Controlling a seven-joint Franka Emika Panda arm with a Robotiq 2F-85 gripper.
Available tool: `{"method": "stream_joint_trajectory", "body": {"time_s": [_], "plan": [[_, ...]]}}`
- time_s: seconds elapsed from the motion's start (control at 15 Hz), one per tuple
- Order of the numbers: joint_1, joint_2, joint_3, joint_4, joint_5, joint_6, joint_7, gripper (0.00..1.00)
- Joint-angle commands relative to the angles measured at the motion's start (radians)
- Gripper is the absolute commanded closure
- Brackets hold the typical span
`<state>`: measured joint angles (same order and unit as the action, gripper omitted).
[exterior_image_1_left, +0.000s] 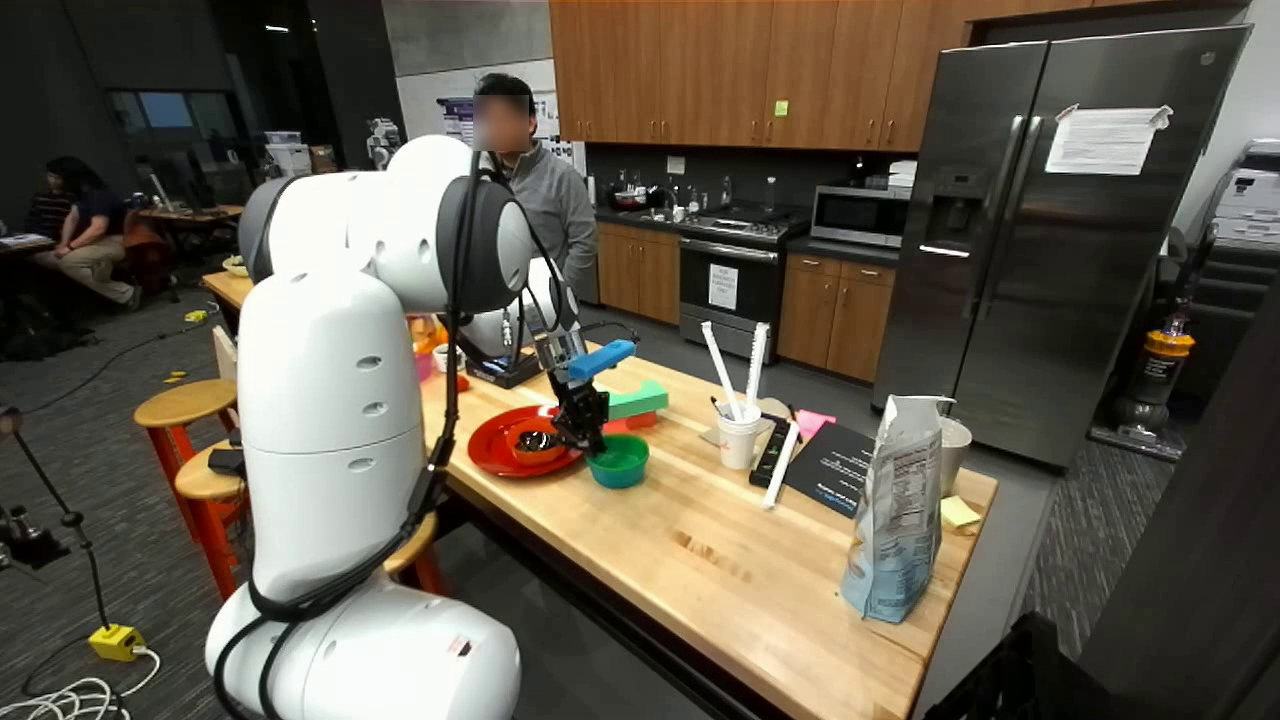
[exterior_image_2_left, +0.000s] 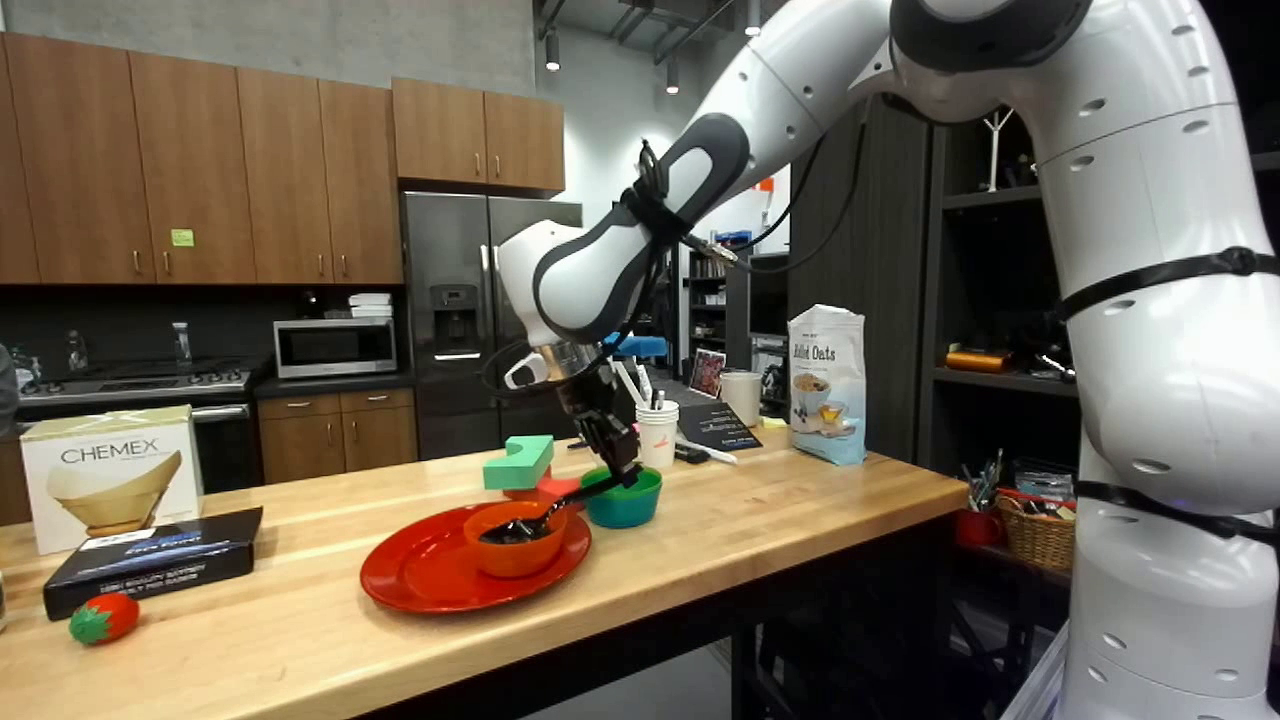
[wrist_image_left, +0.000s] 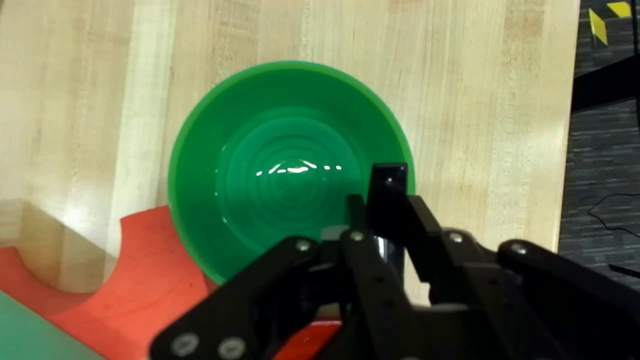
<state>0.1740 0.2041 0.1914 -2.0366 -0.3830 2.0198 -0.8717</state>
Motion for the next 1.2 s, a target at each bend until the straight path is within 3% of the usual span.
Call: {"method": "stream_joint_trajectory", "body": {"time_s": [0.0, 1.13], "plan": [[0.015, -0.058, 0.004, -0.012, -0.06, -0.013, 0.021, 0.94], [0.096, -0.1, 0.054, 0.0, -0.345, -0.175, 0.153, 0.94]]}}
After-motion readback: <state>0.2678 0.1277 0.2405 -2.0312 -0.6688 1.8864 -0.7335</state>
